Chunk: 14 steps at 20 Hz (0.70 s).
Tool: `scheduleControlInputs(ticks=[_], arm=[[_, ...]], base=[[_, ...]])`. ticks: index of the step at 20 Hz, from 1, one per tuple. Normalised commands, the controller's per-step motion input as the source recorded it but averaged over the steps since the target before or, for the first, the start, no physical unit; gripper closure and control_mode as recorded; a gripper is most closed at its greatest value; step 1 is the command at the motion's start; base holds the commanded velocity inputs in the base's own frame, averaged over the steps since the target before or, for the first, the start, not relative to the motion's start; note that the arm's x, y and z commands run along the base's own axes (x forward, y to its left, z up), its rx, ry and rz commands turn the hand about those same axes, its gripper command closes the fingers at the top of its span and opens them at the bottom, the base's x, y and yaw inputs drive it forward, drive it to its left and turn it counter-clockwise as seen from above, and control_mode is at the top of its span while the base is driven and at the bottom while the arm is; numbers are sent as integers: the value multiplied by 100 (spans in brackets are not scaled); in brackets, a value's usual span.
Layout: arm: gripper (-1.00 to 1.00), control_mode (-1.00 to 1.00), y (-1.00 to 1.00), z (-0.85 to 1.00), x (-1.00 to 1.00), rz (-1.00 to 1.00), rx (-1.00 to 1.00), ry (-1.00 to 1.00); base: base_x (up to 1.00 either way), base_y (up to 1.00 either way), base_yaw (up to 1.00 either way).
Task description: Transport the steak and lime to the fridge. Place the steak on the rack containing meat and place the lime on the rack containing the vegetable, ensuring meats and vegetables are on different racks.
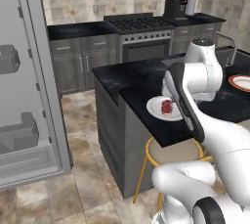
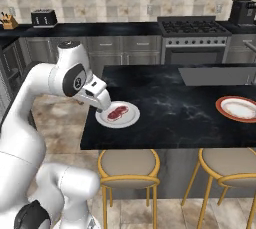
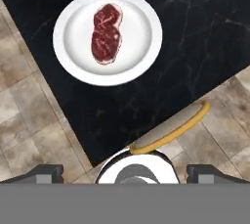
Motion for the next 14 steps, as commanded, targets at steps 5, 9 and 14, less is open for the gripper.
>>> scheduleControlInputs(ticks=[5,9,14], arm=[[-100,-100,-7,-35,65,-3,0,16],[-100,-100,-16,-28,55,-1,0,15],[-100,-100,-20,-30,55,0,0,16]], base=[[0,0,0],[0,0,0],[0,0,0]])
